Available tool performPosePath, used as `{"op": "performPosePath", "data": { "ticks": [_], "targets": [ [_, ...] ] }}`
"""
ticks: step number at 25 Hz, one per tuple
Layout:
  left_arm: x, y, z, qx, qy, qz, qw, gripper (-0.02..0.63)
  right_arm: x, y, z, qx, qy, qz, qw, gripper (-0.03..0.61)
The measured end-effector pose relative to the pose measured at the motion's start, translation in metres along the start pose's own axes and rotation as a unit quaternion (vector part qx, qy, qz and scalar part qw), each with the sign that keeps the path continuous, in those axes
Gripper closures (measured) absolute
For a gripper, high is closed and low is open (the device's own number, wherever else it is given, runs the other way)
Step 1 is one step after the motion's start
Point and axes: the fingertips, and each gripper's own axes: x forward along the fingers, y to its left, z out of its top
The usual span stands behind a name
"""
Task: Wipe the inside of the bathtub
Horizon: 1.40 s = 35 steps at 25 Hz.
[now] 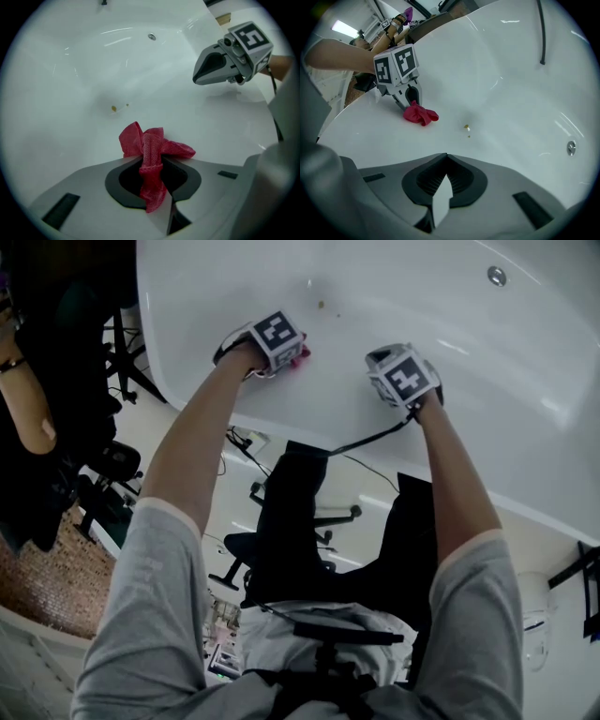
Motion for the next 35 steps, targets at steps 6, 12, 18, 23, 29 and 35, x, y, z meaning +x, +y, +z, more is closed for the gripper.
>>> {"op": "performPosePath", "data": {
  "ticks": [6, 12, 18, 23, 29, 35],
  "targets": [
    [0.002, -0.041, 0.036, 0.003, -0.066, -0.090, 0.9937, 0.535, 0.015, -0.006, 0.000, -0.004, 0.003, -0.002, 1.000, 0.569],
    [0.014, -0.047, 0.058, 0.021, -0.059, -0.085, 0.9944, 0.535, 0.026, -0.010, 0.000, -0.011, 0.004, 0.002, 1.000, 0.569],
    [0.032, 0.011, 0.031, 0.002, 0.013, 0.012, 0.9998, 0.535, 0.035, -0.014, -0.005, -0.014, 0.009, 0.002, 1.000, 0.569],
    [0.046, 0.028, 0.027, -0.015, 0.008, -0.007, 0.9998, 0.535, 0.045, -0.014, -0.005, -0.010, 0.010, 0.004, 1.000, 0.569],
    [0.053, -0.006, 0.063, -0.039, -0.057, -0.090, 0.9935, 0.535, 0.054, -0.019, 0.003, -0.010, 0.005, 0.001, 1.000, 0.569],
    [0.066, -0.012, 0.083, -0.006, -0.044, -0.088, 0.9951, 0.535, 0.059, -0.026, 0.004, 0.001, 0.007, -0.003, 1.000, 0.569]
  ]
}}
